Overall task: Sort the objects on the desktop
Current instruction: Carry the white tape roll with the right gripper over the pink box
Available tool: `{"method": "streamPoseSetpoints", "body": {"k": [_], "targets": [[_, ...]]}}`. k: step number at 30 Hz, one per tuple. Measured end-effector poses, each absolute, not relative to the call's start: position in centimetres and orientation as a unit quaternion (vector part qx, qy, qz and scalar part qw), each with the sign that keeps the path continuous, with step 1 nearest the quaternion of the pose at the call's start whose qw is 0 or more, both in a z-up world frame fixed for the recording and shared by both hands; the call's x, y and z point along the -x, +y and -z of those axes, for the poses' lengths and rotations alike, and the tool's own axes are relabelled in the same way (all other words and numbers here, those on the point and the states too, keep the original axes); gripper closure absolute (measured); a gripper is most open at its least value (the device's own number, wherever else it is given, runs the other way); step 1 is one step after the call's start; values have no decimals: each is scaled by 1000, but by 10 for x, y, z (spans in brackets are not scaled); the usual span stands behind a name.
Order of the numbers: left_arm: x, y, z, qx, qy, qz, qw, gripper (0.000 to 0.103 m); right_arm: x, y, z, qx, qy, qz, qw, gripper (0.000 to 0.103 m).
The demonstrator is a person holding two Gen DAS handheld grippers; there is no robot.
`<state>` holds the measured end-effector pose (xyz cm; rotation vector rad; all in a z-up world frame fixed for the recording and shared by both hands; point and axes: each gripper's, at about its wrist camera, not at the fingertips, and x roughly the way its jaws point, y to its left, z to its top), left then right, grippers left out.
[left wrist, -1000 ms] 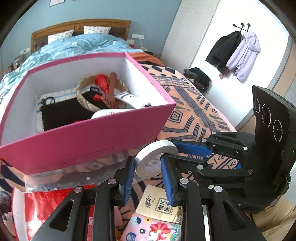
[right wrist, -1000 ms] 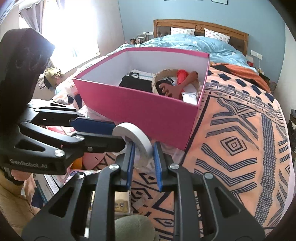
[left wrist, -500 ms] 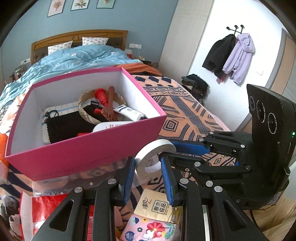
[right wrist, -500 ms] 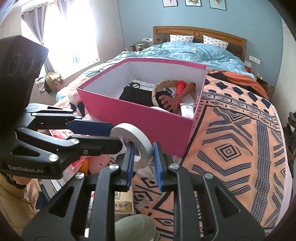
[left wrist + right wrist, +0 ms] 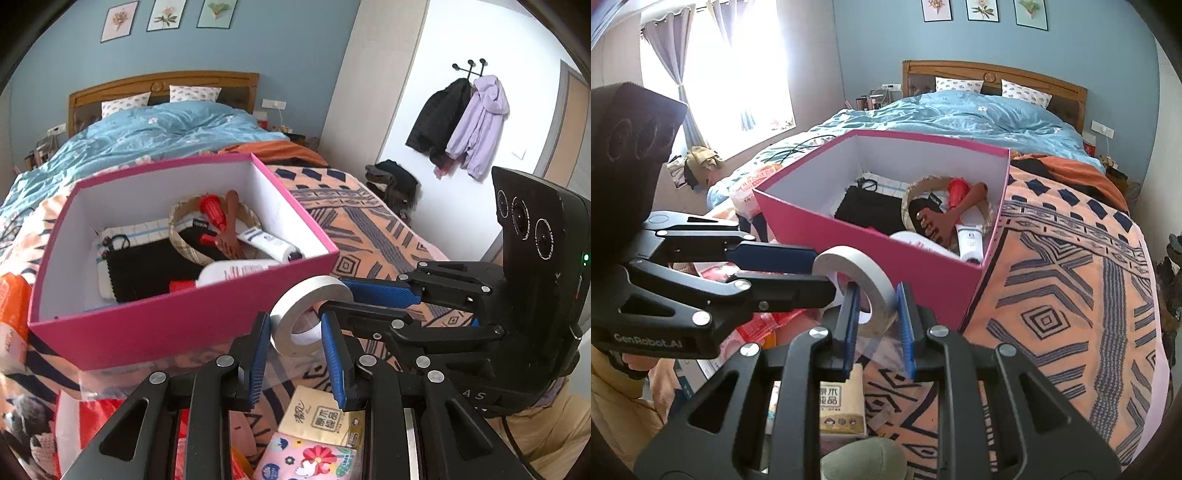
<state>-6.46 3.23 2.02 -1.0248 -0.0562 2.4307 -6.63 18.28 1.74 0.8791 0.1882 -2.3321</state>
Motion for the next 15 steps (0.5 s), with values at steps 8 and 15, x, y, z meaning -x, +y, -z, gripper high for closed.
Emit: {"method": "streamPoseSetpoints", "body": {"k": [8,15], "targets": [[72,29,-33,364,-18,-899,245,75,78,179,-32,-322,71,887,324,80],[84,28,-41,358,-7,-904,234,75,92,176,-38,-320,69,886,329,80]]}}
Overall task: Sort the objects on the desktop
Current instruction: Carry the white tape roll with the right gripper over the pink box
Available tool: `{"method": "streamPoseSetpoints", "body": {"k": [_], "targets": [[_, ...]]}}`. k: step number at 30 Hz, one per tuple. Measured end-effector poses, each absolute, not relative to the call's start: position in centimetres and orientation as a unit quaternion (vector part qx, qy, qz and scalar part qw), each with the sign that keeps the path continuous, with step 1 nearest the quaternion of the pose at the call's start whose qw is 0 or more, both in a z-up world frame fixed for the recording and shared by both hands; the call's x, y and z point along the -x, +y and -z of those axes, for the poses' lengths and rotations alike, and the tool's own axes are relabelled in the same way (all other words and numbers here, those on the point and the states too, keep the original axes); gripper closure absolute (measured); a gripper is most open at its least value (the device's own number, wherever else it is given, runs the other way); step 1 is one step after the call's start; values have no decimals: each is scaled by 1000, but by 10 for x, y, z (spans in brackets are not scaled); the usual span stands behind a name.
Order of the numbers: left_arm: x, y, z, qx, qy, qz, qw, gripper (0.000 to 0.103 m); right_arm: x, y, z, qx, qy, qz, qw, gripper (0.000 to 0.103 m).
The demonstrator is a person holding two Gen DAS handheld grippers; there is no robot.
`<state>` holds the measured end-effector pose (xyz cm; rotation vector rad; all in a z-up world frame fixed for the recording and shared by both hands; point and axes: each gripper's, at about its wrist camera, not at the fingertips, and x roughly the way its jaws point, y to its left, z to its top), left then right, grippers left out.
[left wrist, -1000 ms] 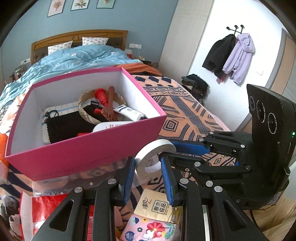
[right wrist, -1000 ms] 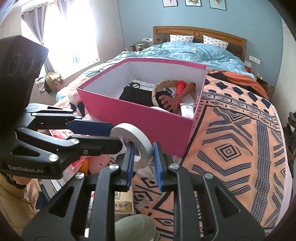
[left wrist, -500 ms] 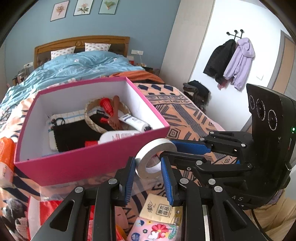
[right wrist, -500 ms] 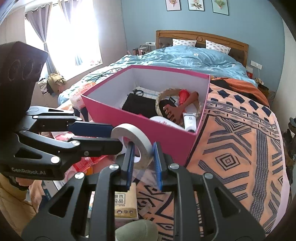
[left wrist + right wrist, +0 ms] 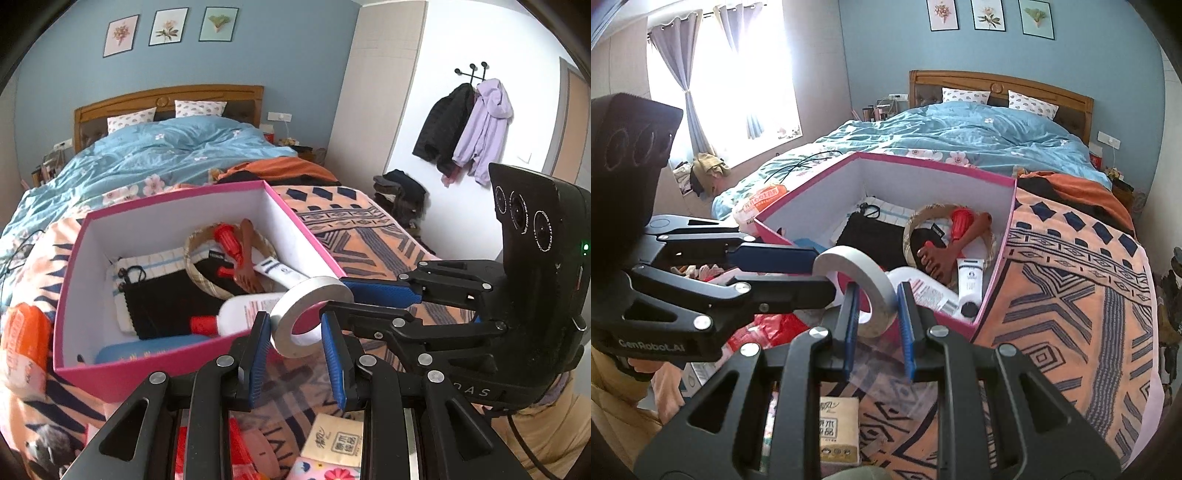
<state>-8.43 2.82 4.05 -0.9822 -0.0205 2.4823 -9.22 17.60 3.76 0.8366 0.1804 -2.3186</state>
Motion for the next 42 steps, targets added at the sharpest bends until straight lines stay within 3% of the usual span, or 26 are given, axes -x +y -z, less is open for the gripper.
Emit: {"method": "streamPoseSetpoints", "body": {"k": [16,42], "targets": [[123,27,-49,349,16,-914,207,75,135,171,-46,-333,48,879,339,82],[181,17,-38,367,-13,-909,197,75,196,156,-44,-367,39,872,322,82]]}}
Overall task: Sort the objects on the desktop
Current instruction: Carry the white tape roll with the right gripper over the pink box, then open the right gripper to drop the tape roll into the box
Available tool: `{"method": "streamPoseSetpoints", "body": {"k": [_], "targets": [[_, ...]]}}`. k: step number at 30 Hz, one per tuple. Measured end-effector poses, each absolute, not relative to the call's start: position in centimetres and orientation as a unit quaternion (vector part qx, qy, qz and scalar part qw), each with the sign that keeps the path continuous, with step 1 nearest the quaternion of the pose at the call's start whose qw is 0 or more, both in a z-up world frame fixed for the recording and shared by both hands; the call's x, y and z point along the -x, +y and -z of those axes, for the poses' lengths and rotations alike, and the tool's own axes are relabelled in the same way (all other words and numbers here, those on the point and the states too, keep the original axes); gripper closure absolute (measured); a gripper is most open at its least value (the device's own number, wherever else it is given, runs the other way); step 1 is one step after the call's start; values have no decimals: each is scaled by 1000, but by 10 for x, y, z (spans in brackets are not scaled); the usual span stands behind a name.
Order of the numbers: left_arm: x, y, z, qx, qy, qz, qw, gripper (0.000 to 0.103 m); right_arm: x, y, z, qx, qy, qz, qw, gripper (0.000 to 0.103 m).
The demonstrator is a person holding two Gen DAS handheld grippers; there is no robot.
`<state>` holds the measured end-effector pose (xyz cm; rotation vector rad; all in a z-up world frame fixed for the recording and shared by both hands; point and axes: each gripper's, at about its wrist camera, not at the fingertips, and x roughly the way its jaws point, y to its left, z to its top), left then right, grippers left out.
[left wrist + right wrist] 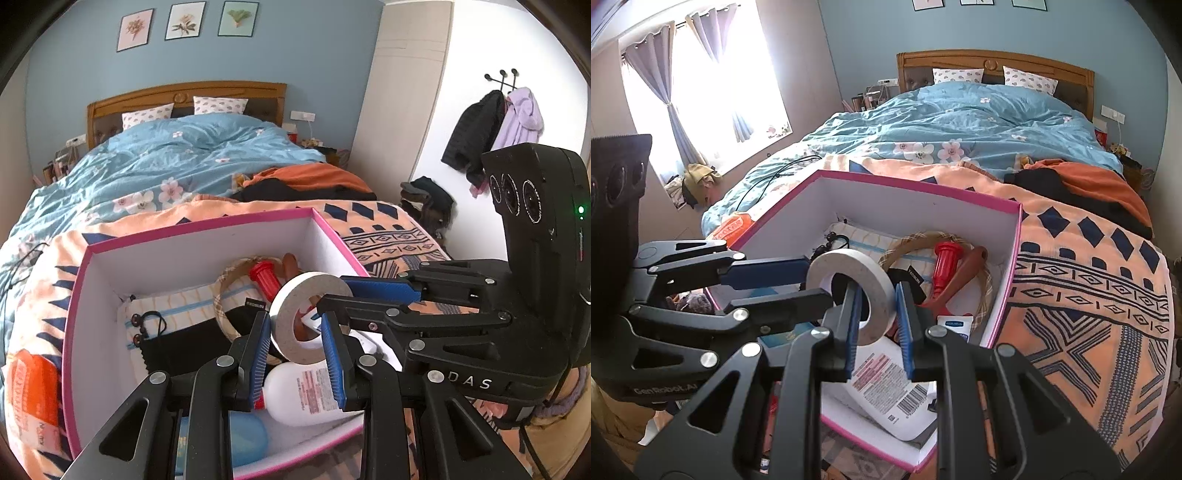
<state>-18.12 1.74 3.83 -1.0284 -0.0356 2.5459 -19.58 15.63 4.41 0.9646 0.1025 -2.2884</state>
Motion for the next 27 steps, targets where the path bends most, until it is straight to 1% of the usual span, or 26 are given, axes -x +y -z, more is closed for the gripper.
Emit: {"method": "streamPoseSetpoints", "body": {"k": [6,9,27], "targets": [[195,15,-31,380,-20,-904,192,75,209,151,-40,-379,45,869,315,82],[205,14,-25,390,-27,-901,191,76,217,149,-36,-388,48,866,311,82],[232,6,-3,428,-57,-883,183,77,256,136,-17,-431,58,853,289,82]]}}
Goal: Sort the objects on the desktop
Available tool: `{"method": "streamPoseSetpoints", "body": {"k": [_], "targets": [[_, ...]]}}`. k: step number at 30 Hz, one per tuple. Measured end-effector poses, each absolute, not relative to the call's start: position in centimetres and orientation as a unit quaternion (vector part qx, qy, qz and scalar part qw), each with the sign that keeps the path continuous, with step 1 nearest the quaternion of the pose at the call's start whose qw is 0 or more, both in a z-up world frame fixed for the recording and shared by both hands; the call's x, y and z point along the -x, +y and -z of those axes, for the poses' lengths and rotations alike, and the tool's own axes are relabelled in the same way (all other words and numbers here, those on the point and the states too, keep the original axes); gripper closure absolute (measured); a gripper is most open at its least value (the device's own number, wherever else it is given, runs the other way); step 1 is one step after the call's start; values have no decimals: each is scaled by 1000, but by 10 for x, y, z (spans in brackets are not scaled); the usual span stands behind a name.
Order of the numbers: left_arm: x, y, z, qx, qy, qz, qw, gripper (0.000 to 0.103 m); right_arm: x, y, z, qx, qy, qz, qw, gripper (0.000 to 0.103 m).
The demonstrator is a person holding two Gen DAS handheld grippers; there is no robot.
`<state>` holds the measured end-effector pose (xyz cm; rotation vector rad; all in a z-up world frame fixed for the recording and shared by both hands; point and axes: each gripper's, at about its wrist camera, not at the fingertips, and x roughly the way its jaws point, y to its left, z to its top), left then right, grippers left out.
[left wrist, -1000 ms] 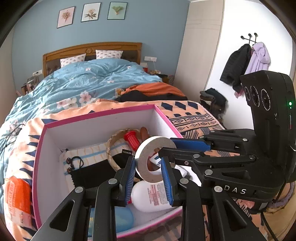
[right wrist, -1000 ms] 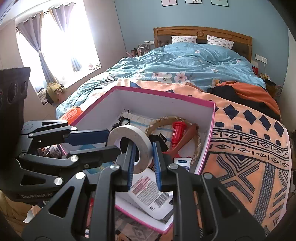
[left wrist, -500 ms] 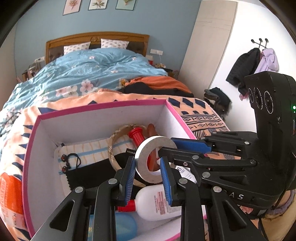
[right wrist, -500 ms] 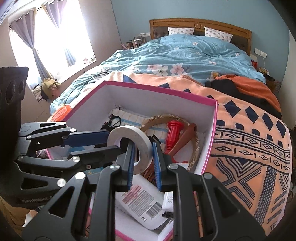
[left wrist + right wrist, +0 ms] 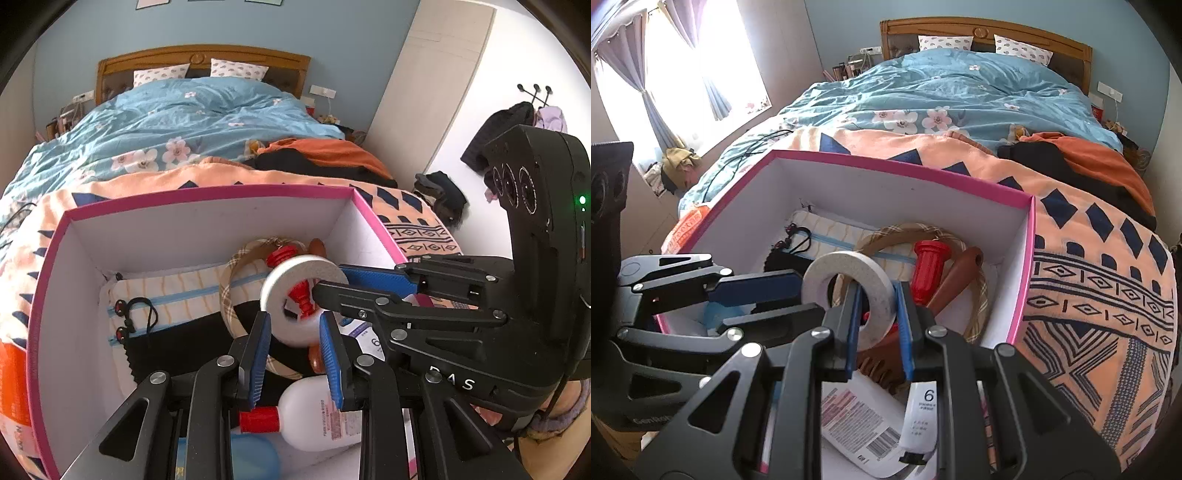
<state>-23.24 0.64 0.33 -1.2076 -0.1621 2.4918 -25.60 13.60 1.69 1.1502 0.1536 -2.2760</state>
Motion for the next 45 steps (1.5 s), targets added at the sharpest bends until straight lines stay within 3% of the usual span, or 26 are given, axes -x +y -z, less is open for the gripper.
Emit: {"method": "streamPoseSetpoints", "body": {"k": [21,36,40,45], "targets": [[227,8,3,426,-45,-886,178,75,262,144,-7,-453,57,850,262,82],[162,-11,-9,386,-26,-907,165,72,184,178,-26,-388,17,868,309,81],[140,-13,-15,366,-19,-917,156,60,159,183,-31,-371,13,870,324,77],[116,-18,-21,348,-15,-926,148,54,129,184,-31,-359,19,869,340,73]]}}
